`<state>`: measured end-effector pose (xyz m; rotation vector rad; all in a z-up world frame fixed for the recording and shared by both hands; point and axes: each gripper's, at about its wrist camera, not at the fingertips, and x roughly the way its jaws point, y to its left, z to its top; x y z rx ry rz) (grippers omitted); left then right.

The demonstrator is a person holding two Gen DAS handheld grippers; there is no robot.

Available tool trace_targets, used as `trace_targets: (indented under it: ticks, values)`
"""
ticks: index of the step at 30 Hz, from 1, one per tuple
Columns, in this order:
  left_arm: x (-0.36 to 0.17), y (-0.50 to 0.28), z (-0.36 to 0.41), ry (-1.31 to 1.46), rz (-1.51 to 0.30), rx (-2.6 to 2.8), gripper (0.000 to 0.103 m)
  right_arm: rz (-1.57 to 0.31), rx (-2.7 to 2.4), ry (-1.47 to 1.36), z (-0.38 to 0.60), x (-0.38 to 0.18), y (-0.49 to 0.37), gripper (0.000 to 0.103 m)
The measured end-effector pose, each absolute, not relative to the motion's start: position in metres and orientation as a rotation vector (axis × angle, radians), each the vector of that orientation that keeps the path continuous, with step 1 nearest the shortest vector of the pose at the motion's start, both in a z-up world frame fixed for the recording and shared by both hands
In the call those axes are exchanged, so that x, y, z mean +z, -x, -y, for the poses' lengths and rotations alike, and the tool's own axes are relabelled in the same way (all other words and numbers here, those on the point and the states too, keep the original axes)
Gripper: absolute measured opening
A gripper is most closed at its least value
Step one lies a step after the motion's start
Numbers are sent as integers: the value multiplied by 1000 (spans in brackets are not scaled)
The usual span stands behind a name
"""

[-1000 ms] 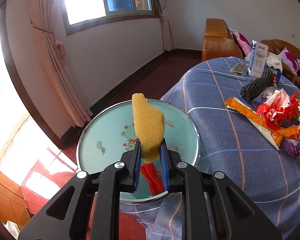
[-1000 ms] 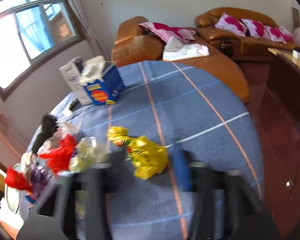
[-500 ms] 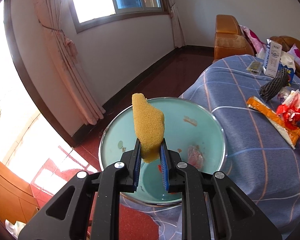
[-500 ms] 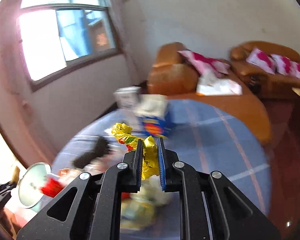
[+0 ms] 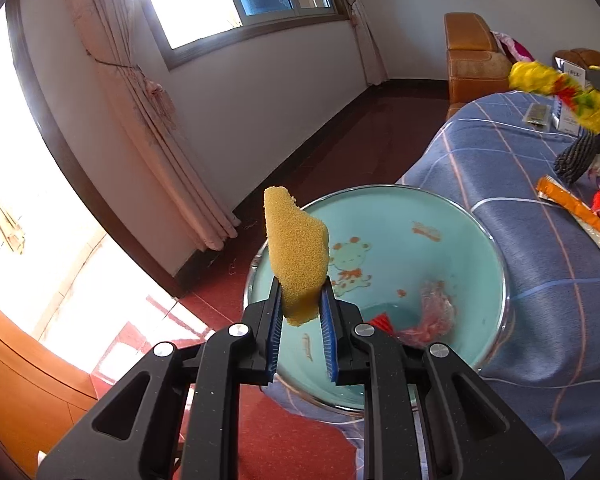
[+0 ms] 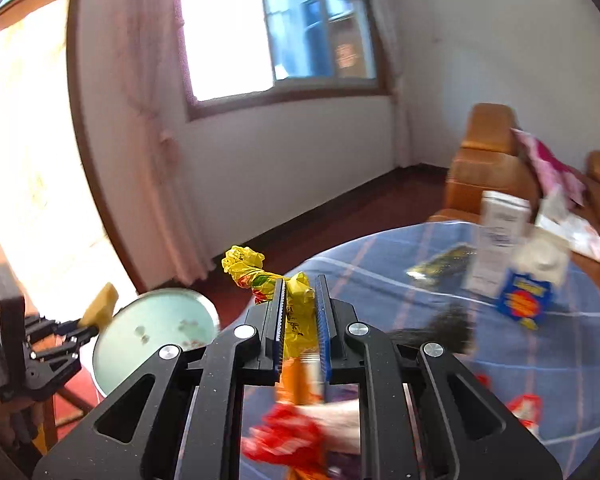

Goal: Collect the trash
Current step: 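Carry the yellow wrapper to the bucket with the right tool and open it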

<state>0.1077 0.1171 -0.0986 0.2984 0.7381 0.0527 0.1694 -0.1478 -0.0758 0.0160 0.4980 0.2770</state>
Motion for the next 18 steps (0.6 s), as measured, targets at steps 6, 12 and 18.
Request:
trace_targets:
  ticks: [6, 12, 18]
  values:
    - [-96, -110, -126, -299, -736, 65, 18, -535, 342, 62, 108, -88, -190, 15]
    - [-98, -115, -127, -306, -740, 69, 18, -564, 383, 124, 85, -97, -201, 15]
    - [-103, -116, -126, -307, -749, 74, 18, -594, 412, 155, 71, -107, -210, 15]
